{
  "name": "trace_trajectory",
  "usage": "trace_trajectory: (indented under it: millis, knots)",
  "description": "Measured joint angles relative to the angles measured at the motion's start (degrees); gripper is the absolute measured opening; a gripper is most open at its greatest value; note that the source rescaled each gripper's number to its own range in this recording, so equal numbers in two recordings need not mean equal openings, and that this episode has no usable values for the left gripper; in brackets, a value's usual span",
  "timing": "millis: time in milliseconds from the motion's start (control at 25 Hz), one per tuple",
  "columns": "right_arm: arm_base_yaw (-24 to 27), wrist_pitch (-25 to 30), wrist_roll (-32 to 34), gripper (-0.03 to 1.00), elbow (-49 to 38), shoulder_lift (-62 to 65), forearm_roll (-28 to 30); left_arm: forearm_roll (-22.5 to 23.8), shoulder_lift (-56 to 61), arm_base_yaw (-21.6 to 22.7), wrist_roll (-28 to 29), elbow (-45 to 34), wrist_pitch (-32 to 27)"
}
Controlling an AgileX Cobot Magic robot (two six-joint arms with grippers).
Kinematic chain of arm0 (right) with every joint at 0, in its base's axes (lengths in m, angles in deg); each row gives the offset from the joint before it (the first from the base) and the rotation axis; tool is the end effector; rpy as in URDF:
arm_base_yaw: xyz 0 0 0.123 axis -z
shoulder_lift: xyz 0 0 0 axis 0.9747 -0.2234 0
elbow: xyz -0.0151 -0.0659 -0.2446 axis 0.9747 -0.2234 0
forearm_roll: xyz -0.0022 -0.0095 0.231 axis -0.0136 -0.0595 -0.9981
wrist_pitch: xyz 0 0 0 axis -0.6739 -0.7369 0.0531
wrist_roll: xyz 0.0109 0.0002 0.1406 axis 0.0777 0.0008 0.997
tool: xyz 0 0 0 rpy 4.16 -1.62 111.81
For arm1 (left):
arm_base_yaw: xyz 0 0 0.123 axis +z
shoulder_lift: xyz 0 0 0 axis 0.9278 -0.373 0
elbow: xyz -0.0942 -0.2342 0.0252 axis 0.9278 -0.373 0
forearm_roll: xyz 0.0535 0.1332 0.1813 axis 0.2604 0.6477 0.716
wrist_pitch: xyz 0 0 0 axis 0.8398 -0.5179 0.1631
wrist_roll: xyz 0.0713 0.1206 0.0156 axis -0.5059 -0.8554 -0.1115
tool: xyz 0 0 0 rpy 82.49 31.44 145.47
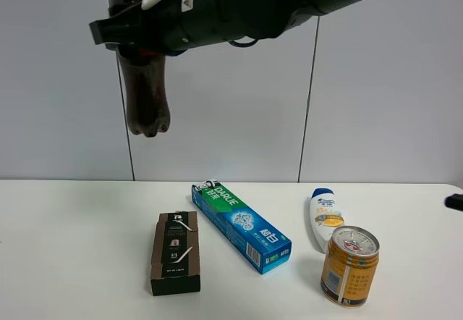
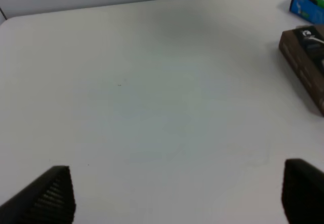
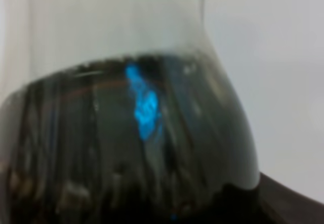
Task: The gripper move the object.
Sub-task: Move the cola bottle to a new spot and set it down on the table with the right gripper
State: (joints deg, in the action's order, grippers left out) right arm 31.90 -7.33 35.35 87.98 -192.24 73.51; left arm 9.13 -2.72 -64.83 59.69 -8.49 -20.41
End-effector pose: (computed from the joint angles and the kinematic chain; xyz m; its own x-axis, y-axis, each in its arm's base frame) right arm 0.3366 0.3484 0.2860 -0.0322 -0.1056 -0.9939 -0.7449 0.6656 -0.0466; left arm 0.0521 -0.0063 0.2486 -0.4329 0.0786 -0.8980 0.0478 0.9968 0.0642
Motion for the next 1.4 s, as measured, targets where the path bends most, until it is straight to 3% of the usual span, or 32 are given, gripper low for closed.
trace_trajectory:
  millis: [240, 560, 920, 1120, 1400]
  knots:
    - [-3.9, 0.9, 3.3, 0.0, 3.7, -7.0, 3.8, 0.0, 0.0, 0.0, 0.0, 0.0, 0.0]
    - [-4.4, -0.3, 7.6, 0.0, 4.2, -16.0, 3.9, 0.0, 0.0, 0.0, 0.0, 0.0, 0.0]
    - [-5.2, -10.0, 8.0, 0.0, 4.3, -22.0, 5.9, 0.0, 0.0, 0.0, 0.0, 0.0, 0.0]
    - [-5.7, -12.1, 8.0, 0.0, 4.3, -24.4, 9.9, 0.0, 0.0, 0.0, 0.0, 0.0, 0.0]
    - [-5.7, -13.4, 7.9, 0.0, 4.4, -25.8, 10.2, 0.0, 0.0, 0.0, 0.0, 0.0, 0.0]
